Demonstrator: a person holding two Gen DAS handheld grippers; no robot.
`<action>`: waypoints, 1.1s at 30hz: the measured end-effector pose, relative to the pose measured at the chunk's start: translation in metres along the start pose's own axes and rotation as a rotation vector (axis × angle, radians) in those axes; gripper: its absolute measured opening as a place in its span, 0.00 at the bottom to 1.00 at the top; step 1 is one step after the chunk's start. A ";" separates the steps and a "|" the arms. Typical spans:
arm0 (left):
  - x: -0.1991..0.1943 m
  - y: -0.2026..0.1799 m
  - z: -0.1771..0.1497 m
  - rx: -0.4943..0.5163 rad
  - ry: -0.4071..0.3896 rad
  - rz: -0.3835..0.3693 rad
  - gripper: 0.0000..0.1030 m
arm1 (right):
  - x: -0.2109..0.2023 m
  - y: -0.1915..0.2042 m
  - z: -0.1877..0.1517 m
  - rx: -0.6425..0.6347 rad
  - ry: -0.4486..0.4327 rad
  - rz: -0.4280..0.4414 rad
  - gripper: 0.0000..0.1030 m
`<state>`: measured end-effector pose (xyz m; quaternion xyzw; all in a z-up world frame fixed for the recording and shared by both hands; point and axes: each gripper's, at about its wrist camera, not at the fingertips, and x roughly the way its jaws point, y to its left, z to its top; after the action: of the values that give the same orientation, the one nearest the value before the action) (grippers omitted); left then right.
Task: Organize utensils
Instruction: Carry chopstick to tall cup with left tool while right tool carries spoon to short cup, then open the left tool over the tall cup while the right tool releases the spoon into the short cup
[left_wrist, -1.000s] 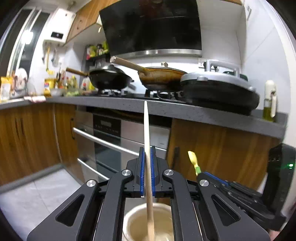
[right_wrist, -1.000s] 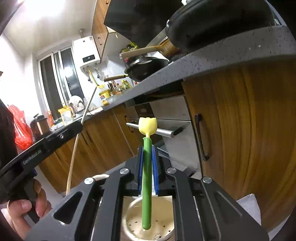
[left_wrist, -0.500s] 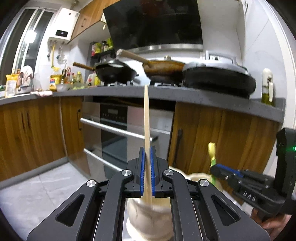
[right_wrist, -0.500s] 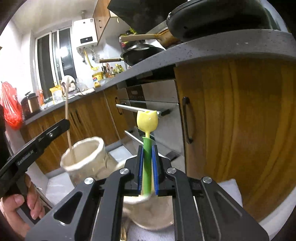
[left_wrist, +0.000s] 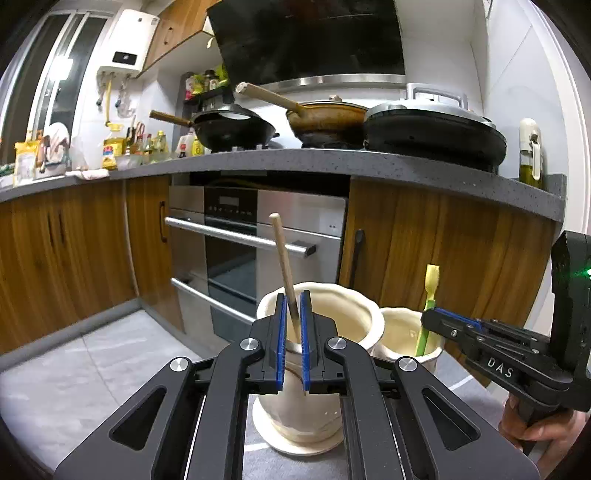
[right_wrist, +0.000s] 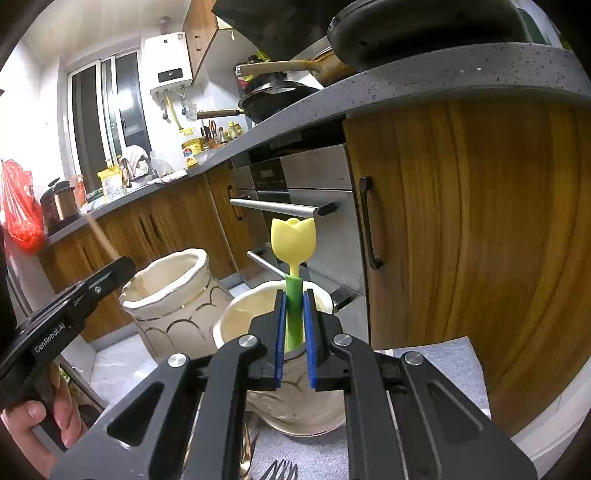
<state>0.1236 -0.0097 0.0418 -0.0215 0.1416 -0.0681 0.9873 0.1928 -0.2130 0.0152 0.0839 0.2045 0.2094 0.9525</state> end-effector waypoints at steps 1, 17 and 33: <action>0.001 0.000 0.001 -0.004 0.001 0.001 0.10 | 0.000 0.000 0.000 0.000 0.003 -0.002 0.09; -0.028 0.012 0.003 -0.016 -0.038 0.037 0.54 | -0.029 0.000 0.001 -0.017 -0.056 -0.025 0.66; -0.070 0.014 -0.039 -0.008 0.046 0.113 0.91 | -0.094 0.015 -0.036 -0.067 -0.088 -0.104 0.95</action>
<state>0.0475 0.0133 0.0232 -0.0158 0.1655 -0.0120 0.9860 0.0944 -0.2373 0.0197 0.0505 0.1594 0.1626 0.9724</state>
